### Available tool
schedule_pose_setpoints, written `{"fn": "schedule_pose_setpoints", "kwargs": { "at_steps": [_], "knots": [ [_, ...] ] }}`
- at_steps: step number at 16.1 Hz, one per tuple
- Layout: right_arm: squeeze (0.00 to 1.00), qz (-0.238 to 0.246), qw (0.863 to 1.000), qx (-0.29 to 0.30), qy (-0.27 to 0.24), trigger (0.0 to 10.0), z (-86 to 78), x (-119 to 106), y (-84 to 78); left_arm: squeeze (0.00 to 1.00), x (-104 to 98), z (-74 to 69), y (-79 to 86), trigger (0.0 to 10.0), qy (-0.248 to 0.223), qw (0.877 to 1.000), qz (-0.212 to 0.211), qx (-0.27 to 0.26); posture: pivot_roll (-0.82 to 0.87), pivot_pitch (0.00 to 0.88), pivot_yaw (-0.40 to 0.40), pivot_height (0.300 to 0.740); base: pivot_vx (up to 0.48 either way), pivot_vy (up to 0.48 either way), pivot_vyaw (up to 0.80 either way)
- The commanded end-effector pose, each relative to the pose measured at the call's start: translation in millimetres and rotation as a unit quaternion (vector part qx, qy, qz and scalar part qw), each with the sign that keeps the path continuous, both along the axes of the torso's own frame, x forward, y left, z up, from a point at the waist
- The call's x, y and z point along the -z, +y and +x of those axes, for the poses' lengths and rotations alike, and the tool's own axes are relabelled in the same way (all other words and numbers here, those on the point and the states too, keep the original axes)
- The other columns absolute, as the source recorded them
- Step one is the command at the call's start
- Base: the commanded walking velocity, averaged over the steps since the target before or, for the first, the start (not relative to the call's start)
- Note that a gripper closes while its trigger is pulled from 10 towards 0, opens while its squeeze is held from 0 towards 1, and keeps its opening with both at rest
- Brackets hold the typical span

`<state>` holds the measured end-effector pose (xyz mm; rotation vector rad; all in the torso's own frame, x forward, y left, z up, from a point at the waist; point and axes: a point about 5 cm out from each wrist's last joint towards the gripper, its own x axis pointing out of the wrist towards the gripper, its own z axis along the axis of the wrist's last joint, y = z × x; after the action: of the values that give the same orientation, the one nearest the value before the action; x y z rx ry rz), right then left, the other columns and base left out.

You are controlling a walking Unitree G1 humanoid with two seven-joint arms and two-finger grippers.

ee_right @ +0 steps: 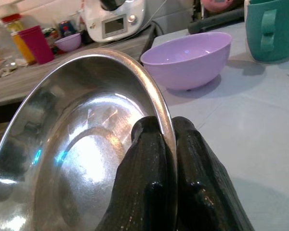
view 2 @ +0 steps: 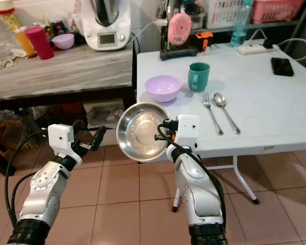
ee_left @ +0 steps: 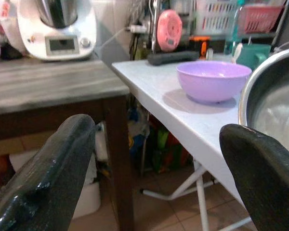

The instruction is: Setting the table

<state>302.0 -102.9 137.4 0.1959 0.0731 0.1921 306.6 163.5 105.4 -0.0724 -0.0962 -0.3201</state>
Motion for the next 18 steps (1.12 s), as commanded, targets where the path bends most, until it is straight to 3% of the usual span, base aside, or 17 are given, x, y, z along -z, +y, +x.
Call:
{"fn": "schedule_pose_setpoints", "kwargs": {
  "at_steps": [1,8,12,18],
  "knots": [
    [0.00,0.012,1.000,-0.016,-0.012,10.0,-0.1,-6,10.9,0.00,0,-0.8,10.2,10.0,0.000,1.000,0.010,-0.015,-0.23,0.013,0.080,0.740,0.000,0.480,0.00],
    [0.00,0.012,1.000,-0.014,-0.020,10.0,0.0,-7,9.5,0.00,0,0.5,7.8,10.0,0.001,1.000,0.009,-0.024,-0.23,0.015,0.078,0.740,0.000,0.480,0.37],
    [0.00,0.013,1.000,-0.009,-0.019,10.0,-1.0,-5,7.8,0.00,2,0.6,6.3,10.0,0.000,0.999,0.020,-0.041,-0.23,0.013,0.079,0.740,0.000,0.000,0.00],
    [0.00,-0.005,1.000,-0.002,-0.027,10.0,-2.8,-4,-3.1,0.00,0,1.5,8.6,10.0,0.005,0.999,0.000,-0.051,-0.23,0.009,0.071,0.740,0.042,0.000,0.00]
  ]
}}
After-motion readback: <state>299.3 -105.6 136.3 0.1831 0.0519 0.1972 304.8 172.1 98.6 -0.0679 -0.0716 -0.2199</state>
